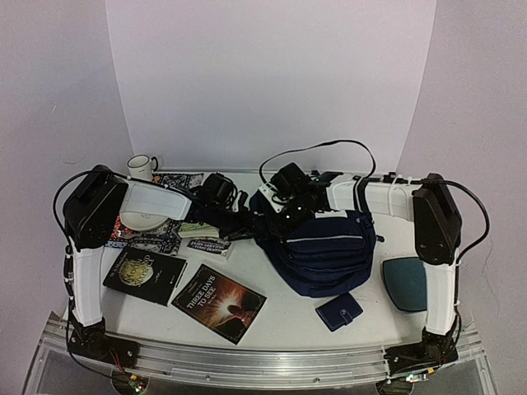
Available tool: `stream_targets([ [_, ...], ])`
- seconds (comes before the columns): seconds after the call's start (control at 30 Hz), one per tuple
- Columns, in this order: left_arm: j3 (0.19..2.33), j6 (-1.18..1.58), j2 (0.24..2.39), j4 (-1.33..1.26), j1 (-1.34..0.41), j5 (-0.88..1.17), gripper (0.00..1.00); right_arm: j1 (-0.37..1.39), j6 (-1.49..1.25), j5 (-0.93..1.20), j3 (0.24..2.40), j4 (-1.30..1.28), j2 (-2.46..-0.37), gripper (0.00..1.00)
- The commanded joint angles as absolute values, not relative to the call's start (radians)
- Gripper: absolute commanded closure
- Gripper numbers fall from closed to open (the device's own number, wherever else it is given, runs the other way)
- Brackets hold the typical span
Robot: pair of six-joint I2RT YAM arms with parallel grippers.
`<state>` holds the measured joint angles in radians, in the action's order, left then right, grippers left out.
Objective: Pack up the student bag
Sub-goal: Pick up the student bag from the upper front pocket, then hold the upper front pocket of the student bag.
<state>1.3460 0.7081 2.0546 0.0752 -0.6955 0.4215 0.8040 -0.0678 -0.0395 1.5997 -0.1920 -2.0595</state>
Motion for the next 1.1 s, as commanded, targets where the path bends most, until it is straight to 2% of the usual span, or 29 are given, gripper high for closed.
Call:
stream_targets([
  [0.0, 1.378, 0.717, 2.072, 0.029, -0.702, 0.443, 0.52, 0.808, -0.072, -0.046, 1.637, -0.262, -2.099, 0.71],
  [0.37, 1.395, 0.730, 2.109, 0.026, -0.724, 0.451, 0.52, 0.808, -0.063, -0.012, 1.672, -0.316, -2.157, 0.78],
  [0.5, 1.402, 0.736, 2.124, 0.026, -0.729, 0.450, 0.51, 0.807, -0.060, -0.013, 1.674, -0.331, -2.161, 0.97],
  [0.57, 1.404, 0.740, 2.129, 0.026, -0.730, 0.449, 0.51, 0.808, -0.057, -0.009, 1.666, -0.332, -2.148, 1.00],
  [0.8, 1.424, 0.751, 2.157, 0.019, -0.733, 0.459, 0.51, 0.825, -0.024, 0.058, 1.626, -0.328, -2.056, 1.00],
  [1.07, 1.479, 0.754, 2.194, 0.018, -0.732, 0.442, 0.67, 0.844, 0.041, 0.130, 1.529, -0.309, -1.933, 1.00],
])
